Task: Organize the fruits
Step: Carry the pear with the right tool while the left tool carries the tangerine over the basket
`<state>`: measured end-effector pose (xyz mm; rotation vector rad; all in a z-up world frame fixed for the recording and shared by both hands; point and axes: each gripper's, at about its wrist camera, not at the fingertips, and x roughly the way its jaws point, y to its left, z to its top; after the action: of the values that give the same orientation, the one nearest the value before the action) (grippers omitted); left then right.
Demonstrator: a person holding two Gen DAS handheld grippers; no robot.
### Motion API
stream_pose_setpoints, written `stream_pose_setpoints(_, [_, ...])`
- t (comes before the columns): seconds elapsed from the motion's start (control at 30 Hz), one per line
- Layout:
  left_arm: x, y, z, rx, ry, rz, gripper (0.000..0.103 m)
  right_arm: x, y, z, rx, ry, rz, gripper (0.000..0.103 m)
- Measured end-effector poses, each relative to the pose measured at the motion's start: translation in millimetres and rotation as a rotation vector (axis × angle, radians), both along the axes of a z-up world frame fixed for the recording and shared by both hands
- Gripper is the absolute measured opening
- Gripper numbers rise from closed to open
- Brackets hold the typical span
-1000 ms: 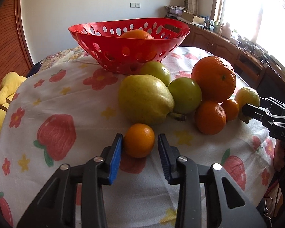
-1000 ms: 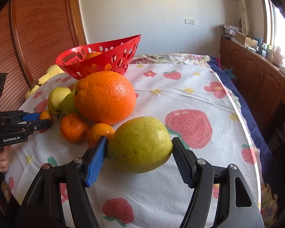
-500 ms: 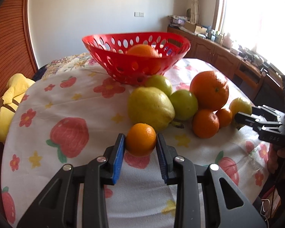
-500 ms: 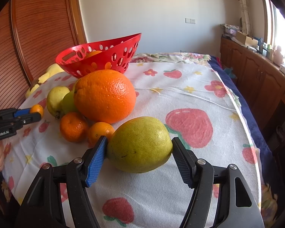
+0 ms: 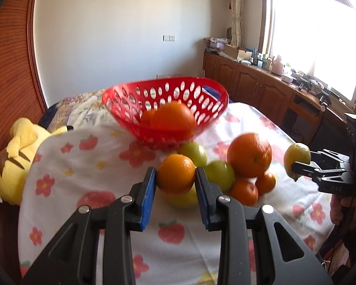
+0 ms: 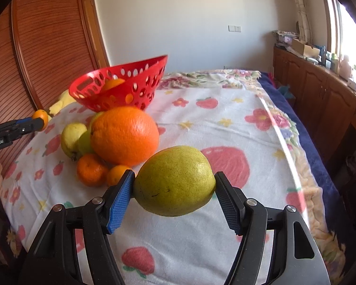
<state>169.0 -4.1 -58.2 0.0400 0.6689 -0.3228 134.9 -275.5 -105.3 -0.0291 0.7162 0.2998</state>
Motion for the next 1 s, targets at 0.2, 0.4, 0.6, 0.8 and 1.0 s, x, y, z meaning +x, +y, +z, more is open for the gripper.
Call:
stream_pose_setpoints(0.2, [29.1,-0.9,15.2,0.012,-0.026,0.003,0.031,18.6,4.3,40.8,-0.014,-0.069,0.043,0.070])
stream_pose_setpoints(0.4, [57.2,-1.1,22.6,0.024,-0.035,0.011,0.031,49.8,20.3,70.5,-0.029,-0.120,0.103,0.070])
stream_pose_setpoints(0.6, [85.3,-3.2,20.1,0.043,-0.026,0.019,0.031,84.0,46.3,81.3,-0.040,-0.131,0.166,0.070])
stream_pose_setpoints(0.8, [107.8,-3.7,16.1,0.049,-0.010,0.016,0.031,112.7,72.0,82.3,-0.054,-0.126,0.220,0.070])
stream_pose_setpoints(1.0, [118.5,-3.6,11.6,0.055,-0.002,0.011,0.031,133.7,85.5,81.4,-0.052,-0.111,0.253,0.070])
